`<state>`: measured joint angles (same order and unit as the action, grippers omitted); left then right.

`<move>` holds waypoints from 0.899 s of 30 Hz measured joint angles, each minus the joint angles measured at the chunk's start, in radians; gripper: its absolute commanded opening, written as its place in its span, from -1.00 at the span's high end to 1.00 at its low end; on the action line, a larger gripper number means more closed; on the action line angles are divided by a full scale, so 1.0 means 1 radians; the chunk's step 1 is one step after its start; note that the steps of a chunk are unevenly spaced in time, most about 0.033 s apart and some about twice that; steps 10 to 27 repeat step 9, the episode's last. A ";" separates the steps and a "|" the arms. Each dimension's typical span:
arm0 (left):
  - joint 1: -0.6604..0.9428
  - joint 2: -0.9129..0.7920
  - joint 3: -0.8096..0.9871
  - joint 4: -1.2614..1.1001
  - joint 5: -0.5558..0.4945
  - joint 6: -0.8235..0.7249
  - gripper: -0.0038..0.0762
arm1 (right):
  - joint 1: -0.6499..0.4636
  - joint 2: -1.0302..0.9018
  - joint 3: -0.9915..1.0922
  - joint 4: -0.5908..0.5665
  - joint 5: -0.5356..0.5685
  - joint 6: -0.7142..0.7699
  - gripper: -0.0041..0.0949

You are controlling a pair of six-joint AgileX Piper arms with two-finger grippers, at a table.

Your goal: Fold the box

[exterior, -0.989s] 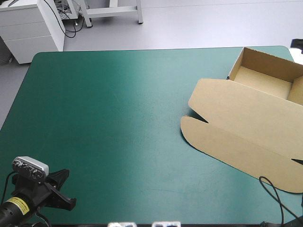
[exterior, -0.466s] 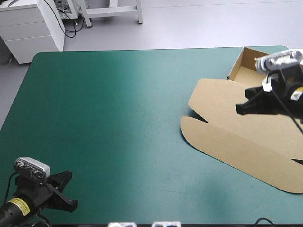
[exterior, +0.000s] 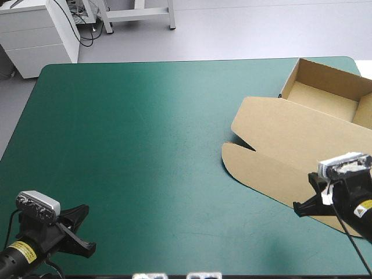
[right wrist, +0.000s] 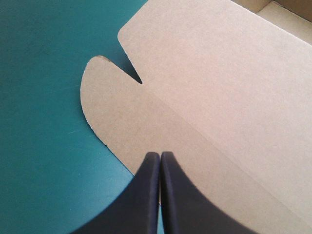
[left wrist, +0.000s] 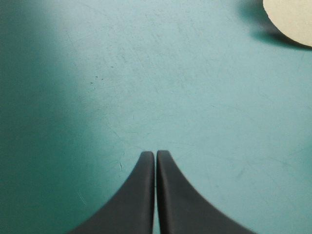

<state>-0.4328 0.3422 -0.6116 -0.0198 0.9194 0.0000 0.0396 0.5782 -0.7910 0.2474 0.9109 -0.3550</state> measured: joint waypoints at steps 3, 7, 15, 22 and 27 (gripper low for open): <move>0.000 -0.004 0.013 0.000 -0.010 0.007 0.92 | 0.000 -0.096 0.095 -0.002 -0.037 0.000 0.95; 0.000 -0.025 0.051 0.000 -0.015 0.010 0.92 | 0.000 -0.219 0.195 -0.002 -0.088 0.000 0.95; 0.000 -0.036 0.074 -0.001 -0.014 0.012 0.92 | 0.000 -0.273 0.234 -0.004 -0.097 0.000 0.95; 0.000 -0.036 0.074 -0.001 -0.014 0.012 0.92 | 0.000 -0.273 0.234 -0.004 -0.097 0.000 0.95; 0.000 -0.036 0.074 -0.001 -0.014 0.012 0.92 | 0.000 -0.273 0.234 -0.004 -0.097 0.000 0.95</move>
